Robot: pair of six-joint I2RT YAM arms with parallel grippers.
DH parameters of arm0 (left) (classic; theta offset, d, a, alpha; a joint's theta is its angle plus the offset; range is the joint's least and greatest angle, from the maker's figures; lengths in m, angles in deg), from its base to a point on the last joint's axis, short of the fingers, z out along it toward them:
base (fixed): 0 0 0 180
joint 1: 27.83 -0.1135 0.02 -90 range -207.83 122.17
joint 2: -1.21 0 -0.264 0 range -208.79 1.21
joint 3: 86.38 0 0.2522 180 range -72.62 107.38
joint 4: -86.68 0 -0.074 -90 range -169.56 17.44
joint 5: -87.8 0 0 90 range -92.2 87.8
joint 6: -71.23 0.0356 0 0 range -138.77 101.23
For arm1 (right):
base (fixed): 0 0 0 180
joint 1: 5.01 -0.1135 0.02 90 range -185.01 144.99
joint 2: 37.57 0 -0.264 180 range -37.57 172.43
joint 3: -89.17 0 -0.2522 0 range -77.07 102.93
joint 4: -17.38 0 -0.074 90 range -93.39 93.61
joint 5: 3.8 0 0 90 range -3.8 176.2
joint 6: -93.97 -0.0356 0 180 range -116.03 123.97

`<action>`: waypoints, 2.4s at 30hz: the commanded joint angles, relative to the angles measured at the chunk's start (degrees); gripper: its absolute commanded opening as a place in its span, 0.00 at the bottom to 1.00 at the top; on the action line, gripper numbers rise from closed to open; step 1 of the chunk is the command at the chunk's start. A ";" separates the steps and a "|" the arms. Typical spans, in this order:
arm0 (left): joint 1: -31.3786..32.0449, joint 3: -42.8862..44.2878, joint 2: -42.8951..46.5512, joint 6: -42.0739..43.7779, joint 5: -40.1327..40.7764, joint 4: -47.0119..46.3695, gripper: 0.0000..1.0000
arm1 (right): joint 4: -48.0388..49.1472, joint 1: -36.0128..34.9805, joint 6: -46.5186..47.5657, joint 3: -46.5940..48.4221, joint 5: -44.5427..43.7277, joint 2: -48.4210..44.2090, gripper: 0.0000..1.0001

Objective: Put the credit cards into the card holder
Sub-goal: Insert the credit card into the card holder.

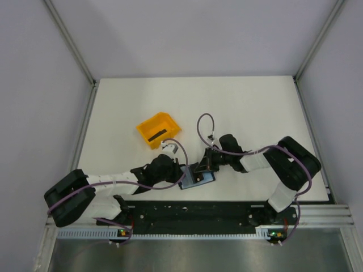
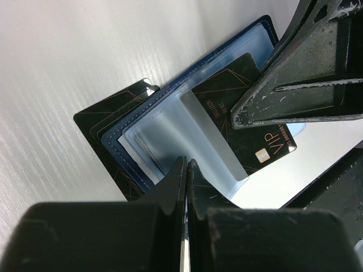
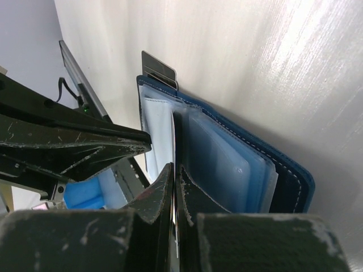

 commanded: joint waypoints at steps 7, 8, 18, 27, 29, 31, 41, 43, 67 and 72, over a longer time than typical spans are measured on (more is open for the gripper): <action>0.01 -1.70 -0.15 -0.17 0.95 2.97 0.00 | -0.37 -1.21 0.26 -2.60 -3.79 -4.14 0.00; 0.01 -1.79 -0.06 -0.17 0.95 2.97 0.00 | 1.13 -1.21 -0.35 -2.77 -3.09 -3.35 0.00; 0.01 -2.14 -0.23 -0.43 0.95 2.71 0.00 | 18.97 -3.58 -8.70 -4.53 -0.71 4.65 0.00; 0.01 -0.57 3.01 0.18 1.47 5.95 0.00 | 27.16 -4.55 -12.67 -6.29 -2.55 8.52 0.00; 0.01 0.57 6.08 0.53 2.44 8.50 0.00 | 26.28 -4.55 -12.14 -6.55 -3.08 8.52 0.00; 0.01 1.37 9.68 0.97 4.02 11.66 0.12 | 25.23 -4.55 -11.44 -6.46 -3.61 8.44 0.00; 0.01 -0.83 12.08 1.06 7.81 17.04 0.17 | 20.57 -4.64 -8.89 -6.11 -5.02 6.94 0.00; 0.01 -1.00 9.97 0.36 7.72 16.51 0.12 | 19.95 -4.64 -8.62 -6.02 -5.19 6.41 0.01; 0.01 -1.62 6.53 0.36 5.26 13.35 0.00 | -8.84 -12.20 1.99 5.57 -17.75 -4.12 0.27; 0.01 -1.97 6.62 0.27 4.99 11.69 0.00 | -25.64 -13.69 7.37 11.98 -24.78 -9.14 0.48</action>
